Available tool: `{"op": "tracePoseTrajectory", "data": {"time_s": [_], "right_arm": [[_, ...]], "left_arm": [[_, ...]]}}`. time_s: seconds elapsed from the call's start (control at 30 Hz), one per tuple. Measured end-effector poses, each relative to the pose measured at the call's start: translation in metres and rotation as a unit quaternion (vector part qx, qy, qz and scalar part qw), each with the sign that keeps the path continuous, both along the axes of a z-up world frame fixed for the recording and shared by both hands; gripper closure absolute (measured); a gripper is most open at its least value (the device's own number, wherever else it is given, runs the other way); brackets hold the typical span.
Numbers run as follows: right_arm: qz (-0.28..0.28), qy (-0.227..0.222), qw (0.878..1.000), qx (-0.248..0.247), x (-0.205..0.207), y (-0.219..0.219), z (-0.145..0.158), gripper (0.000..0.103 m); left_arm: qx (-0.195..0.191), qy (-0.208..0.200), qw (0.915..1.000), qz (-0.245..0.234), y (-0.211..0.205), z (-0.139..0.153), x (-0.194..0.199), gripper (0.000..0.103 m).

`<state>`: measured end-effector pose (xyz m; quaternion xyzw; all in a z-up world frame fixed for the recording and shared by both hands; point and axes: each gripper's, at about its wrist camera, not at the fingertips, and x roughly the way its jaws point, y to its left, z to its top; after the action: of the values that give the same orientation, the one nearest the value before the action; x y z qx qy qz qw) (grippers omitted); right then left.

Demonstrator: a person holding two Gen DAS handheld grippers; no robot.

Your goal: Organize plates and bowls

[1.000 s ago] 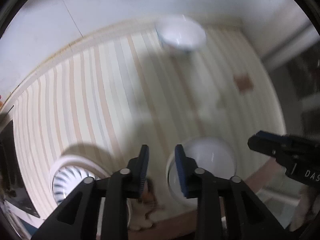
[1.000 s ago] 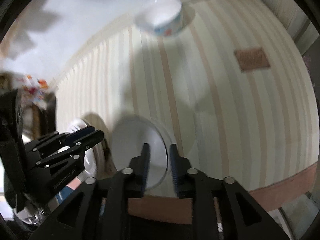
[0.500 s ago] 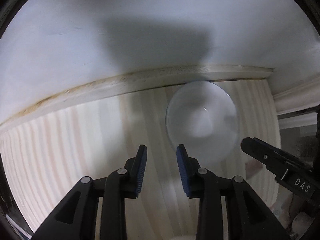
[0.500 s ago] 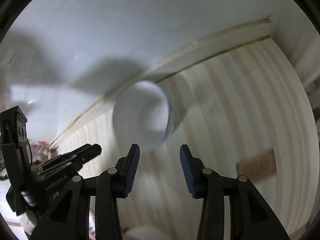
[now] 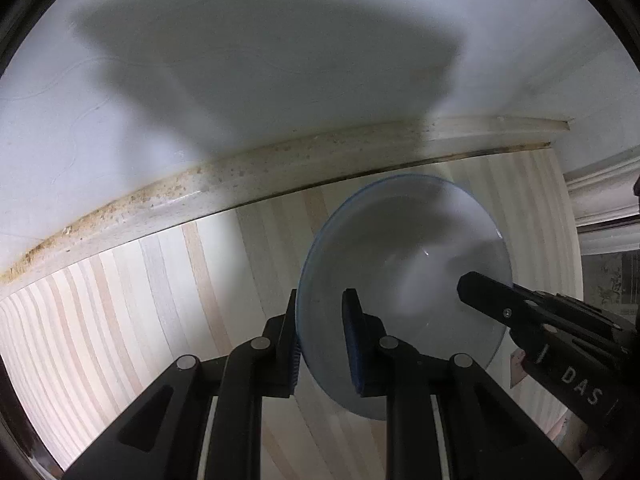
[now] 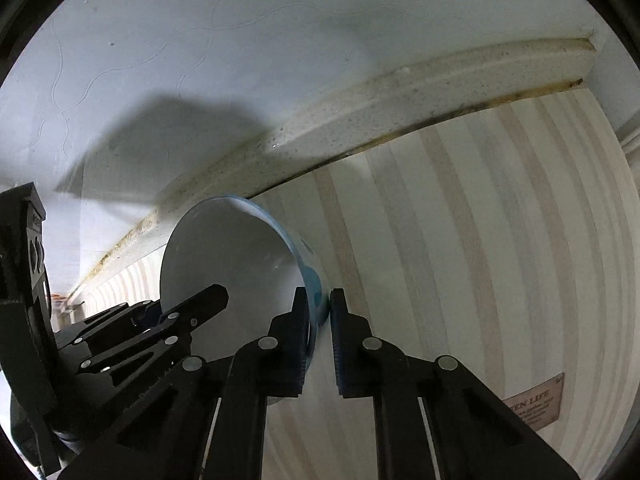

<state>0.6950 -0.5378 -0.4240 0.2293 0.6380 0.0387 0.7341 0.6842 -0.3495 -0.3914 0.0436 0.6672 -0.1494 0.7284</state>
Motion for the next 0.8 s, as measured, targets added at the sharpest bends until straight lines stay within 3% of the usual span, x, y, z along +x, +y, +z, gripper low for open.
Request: {"op": "tracePoseTrajectory", "data": {"time_s": [0.33, 0.8], "right_arm": [[0.005, -0.006, 1.000, 0.002, -0.024, 0.007, 0.018, 0.092], [0.031, -0.055, 0.998, -0.002, -0.131, 0.043, 0.114, 0.092]], "left_arm": [[-0.012, -0.024, 0.9996, -0.007, 0.009, 0.040, -0.030, 0.086], [-0.025, -0.070, 0.9969, -0.022, 0.049, 0.131, -0.128, 0.086]]}}
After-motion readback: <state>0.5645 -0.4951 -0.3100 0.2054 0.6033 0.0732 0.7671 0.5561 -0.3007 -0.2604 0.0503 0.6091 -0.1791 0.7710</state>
